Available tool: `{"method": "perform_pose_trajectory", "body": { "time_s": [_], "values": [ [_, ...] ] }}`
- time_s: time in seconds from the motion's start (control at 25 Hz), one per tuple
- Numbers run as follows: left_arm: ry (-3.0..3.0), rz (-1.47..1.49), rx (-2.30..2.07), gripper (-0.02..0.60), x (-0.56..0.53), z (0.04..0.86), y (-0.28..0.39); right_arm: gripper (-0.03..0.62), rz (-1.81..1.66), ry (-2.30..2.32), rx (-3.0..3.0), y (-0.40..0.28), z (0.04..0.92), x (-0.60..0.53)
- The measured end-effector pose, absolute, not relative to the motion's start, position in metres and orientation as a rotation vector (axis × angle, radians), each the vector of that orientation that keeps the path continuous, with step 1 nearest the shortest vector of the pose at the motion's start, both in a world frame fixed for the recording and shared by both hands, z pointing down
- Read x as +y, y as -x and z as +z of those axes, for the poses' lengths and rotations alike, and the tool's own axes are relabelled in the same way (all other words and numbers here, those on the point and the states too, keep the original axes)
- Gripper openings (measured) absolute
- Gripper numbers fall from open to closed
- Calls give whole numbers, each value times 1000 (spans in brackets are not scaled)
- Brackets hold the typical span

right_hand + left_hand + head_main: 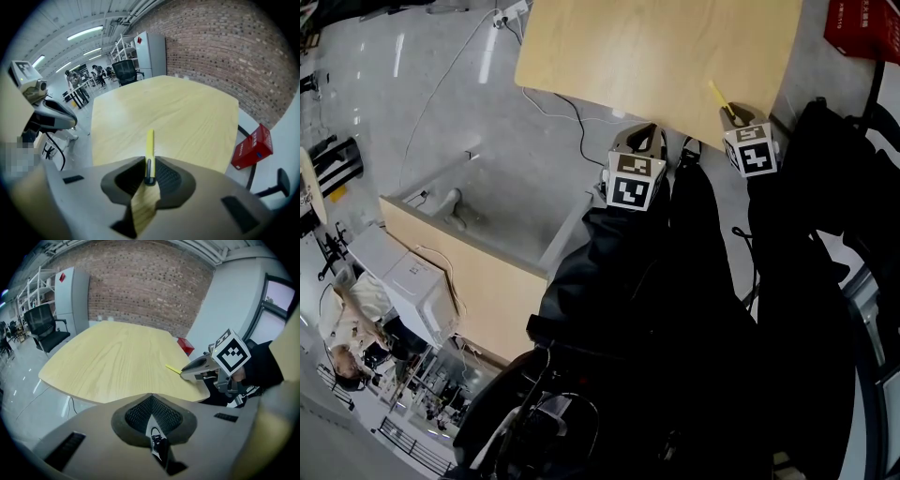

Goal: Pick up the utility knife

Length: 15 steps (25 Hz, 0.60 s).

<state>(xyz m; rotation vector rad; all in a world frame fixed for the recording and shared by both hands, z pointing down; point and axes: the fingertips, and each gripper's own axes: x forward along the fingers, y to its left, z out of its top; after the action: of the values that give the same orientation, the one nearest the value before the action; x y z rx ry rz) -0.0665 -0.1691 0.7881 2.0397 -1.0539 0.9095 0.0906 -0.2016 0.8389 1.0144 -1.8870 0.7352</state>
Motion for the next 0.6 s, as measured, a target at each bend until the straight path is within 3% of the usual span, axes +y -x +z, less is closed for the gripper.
{"method": "perform_pose_trajectory", "body": {
  "time_s": [0.6],
  "values": [
    [-2091, 887, -1055, 0, -164, 766, 58, 69, 555, -1128, -1966, -83, 784, -189]
  ]
}}
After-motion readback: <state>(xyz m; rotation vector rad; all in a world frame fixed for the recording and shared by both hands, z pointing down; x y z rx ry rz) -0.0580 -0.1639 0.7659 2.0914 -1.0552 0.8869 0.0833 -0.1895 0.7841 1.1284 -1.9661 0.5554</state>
